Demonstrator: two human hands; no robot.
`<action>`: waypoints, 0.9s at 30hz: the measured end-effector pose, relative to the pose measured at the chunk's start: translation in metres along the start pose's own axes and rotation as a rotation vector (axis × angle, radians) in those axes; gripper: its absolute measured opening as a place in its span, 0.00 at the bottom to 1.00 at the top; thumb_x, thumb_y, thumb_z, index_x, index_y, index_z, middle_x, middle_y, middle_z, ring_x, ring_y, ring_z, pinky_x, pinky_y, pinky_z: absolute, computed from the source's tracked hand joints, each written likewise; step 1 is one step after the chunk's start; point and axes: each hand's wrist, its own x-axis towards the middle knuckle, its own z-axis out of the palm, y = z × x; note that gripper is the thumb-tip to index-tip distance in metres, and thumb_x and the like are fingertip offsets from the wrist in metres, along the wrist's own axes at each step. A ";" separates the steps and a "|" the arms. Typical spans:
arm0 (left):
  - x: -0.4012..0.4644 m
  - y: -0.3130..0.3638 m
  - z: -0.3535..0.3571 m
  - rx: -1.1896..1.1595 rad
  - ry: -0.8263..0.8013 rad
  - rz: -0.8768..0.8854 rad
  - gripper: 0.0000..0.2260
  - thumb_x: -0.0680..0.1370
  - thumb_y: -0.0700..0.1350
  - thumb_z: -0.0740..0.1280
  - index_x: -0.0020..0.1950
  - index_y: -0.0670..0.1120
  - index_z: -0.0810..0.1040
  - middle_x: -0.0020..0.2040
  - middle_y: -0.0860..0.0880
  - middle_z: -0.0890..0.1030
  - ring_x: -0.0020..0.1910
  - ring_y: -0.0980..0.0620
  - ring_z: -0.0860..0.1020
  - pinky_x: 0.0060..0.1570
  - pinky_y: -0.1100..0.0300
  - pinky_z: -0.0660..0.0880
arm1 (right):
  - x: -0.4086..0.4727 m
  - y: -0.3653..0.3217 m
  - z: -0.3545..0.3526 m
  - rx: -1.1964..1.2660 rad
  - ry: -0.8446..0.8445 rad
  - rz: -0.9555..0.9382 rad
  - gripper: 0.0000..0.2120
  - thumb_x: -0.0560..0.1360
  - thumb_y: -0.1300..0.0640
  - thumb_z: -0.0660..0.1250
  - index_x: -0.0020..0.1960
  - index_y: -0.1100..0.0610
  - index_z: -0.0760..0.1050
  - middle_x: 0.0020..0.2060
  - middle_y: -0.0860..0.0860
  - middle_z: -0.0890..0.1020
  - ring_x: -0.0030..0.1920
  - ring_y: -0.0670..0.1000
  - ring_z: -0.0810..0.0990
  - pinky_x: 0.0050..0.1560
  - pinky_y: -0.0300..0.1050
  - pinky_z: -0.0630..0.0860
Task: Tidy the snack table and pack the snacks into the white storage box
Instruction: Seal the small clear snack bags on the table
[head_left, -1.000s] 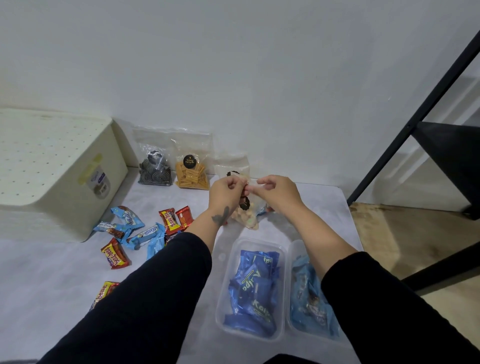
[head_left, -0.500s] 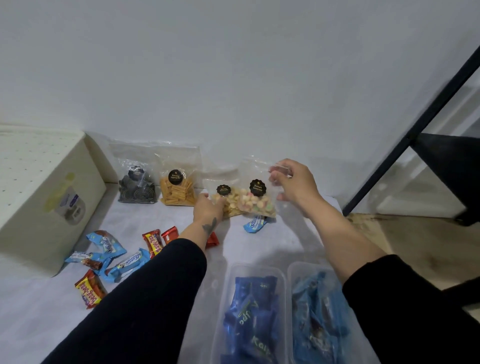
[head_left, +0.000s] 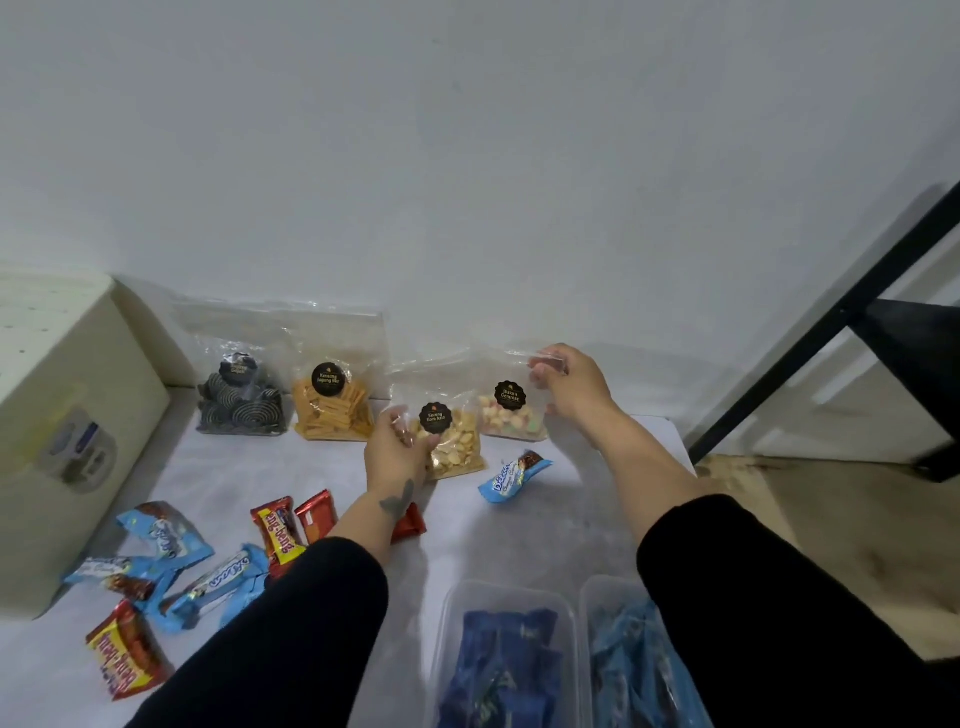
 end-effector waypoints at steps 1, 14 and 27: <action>-0.002 -0.002 -0.004 -0.012 0.006 0.009 0.26 0.72 0.37 0.73 0.67 0.46 0.69 0.47 0.46 0.77 0.49 0.48 0.76 0.54 0.52 0.76 | 0.001 0.001 0.001 0.003 -0.021 0.015 0.09 0.78 0.64 0.59 0.45 0.52 0.74 0.40 0.46 0.79 0.45 0.49 0.78 0.42 0.43 0.73; -0.016 -0.011 -0.046 -0.116 -0.038 0.053 0.18 0.71 0.29 0.70 0.55 0.46 0.74 0.36 0.50 0.72 0.38 0.52 0.75 0.35 0.62 0.78 | -0.020 -0.001 0.008 -0.004 0.135 -0.024 0.30 0.74 0.63 0.70 0.72 0.55 0.61 0.70 0.53 0.68 0.68 0.52 0.69 0.57 0.37 0.63; -0.009 0.010 -0.031 -0.054 -0.164 0.138 0.13 0.74 0.31 0.67 0.55 0.43 0.74 0.43 0.48 0.77 0.39 0.55 0.78 0.33 0.69 0.77 | -0.050 -0.007 0.040 -0.269 0.015 -0.297 0.10 0.75 0.59 0.68 0.55 0.58 0.81 0.47 0.51 0.82 0.46 0.47 0.79 0.38 0.25 0.68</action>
